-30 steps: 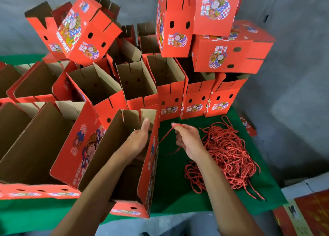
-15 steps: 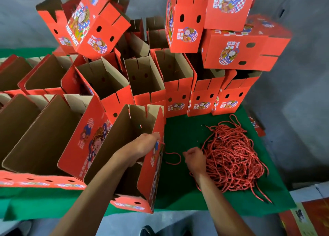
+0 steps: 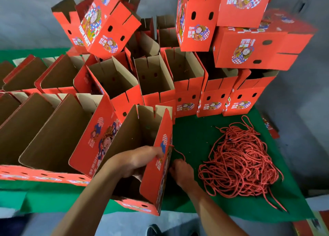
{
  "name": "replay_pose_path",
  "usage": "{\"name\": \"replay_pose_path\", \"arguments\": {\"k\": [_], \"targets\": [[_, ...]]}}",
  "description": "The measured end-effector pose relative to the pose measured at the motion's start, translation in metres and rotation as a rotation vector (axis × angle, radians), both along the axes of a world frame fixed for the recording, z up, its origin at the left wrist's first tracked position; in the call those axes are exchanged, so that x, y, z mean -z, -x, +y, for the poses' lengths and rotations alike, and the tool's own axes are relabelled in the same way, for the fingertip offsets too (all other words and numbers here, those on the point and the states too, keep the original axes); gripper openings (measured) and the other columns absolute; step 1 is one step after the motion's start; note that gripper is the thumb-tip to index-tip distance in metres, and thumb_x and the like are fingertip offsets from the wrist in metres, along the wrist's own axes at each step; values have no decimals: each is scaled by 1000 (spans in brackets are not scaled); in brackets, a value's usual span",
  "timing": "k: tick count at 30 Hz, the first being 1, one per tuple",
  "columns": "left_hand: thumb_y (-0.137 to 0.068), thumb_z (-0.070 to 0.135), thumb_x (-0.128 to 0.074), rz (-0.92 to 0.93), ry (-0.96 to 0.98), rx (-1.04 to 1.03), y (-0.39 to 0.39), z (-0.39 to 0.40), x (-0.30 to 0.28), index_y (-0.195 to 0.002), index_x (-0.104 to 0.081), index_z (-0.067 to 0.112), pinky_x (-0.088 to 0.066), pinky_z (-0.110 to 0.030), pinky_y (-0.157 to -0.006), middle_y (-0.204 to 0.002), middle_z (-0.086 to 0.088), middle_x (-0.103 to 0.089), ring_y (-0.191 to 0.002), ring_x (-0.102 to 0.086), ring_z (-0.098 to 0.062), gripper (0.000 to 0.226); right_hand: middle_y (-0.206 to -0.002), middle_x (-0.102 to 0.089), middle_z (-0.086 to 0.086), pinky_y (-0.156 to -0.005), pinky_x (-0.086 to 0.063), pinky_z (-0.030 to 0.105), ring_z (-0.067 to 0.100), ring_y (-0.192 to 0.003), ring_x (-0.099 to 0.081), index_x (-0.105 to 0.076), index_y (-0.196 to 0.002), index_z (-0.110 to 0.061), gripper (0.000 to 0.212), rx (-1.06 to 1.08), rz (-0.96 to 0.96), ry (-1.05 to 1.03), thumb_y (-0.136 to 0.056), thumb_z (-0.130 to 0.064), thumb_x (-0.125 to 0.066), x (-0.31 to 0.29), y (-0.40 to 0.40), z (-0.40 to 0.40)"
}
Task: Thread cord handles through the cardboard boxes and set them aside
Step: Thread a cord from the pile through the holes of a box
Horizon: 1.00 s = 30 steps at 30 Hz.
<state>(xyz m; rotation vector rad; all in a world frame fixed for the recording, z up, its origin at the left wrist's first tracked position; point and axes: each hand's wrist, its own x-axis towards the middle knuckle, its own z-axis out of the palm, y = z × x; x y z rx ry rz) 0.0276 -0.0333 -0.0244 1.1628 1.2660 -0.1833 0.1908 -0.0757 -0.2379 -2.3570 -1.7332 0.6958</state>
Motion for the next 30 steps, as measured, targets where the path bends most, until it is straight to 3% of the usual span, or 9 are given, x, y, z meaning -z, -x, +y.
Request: {"name": "replay_pose_path", "arguments": {"k": [2, 5, 8, 10, 12, 14, 17, 22, 30], "targets": [[-99, 38, -51, -4, 0, -2, 2, -2, 0, -120, -59, 22, -60, -47, -91, -112, -9, -77, -103, -74, -29, 28, -96, -69, 3, -69, -47, 31, 24, -89, -68, -65, -94, -19, 19, 57, 63, -13, -94, -36, -58, -3, -4, -5], [-97, 39, -54, 3, -36, -57, 3, 2, -3, -124, -57, 19, -60, -38, -81, -109, -9, -77, -101, -73, -28, 34, -83, -68, -5, -66, -51, 32, 13, -75, -65, -63, -88, -22, 6, 215, 387, -142, -90, -27, -66, -10, -14, -11], [-96, 36, -54, -14, -75, -109, 1, 7, -5, -120, -60, 19, -58, -33, -74, -102, -8, -79, -96, -74, -27, 30, -82, -74, -14, -65, -50, 12, -3, -75, -68, -68, -85, -36, 17, 262, 688, -302, -91, -21, -74, -31, -18, -20], [-96, 35, -54, -24, -99, -146, 0, 10, -6, -118, -62, 18, -58, -34, -77, -98, -8, -80, -94, -75, -27, 29, -87, -76, -17, -72, -55, 18, 0, -80, -72, -75, -82, -40, 20, 273, 840, -316, -92, -23, -75, -47, -16, -26], [-95, 35, -55, -29, -108, -167, 1, 11, -5, -119, -64, 18, -57, -35, -80, -96, -8, -80, -94, -74, -27, 30, -91, -78, -8, -79, -60, 34, 12, -85, -74, -78, -88, -36, 12, 253, 952, -338, -94, -28, -72, -61, -12, -34], [-95, 36, -55, -29, -107, -175, 2, 13, -3, -120, -63, 18, -56, -34, -77, -96, -9, -80, -95, -74, -28, 32, -94, -77, -2, -82, -61, 38, 18, -87, -74, -77, -95, -32, 11, 200, 1060, -353, -93, -41, -70, -74, -7, -44], [-95, 37, -56, -43, -104, -174, 4, 13, -1, -122, -63, 17, -57, -34, -77, -97, -9, -80, -98, -74, -30, 35, -95, -77, -4, -80, -59, 29, 13, -88, -73, -74, -98, -32, 18, 196, 1095, -328, -94, -47, -67, -87, 1, -57], [-96, 39, -55, -67, -95, -192, 6, 12, 0, -127, -60, 15, -57, -39, -81, -103, -13, -78, -101, -73, -33, 40, -88, -77, 1, -77, -57, 26, 12, -81, -72, -74, -96, -16, 8, 314, 1207, -383, -99, -21, -68, -93, 13, -63], [-98, 41, -52, -105, -103, -228, -6, 5, -2, -126, -58, 18, -57, -38, -81, -109, -12, -76, -103, -72, -31, 37, -77, -76, 6, -67, -55, 23, 12, -68, -68, -75, -90, -6, 11, 562, 1346, -509, -98, -6, -67, -89, 29, -61]]}}
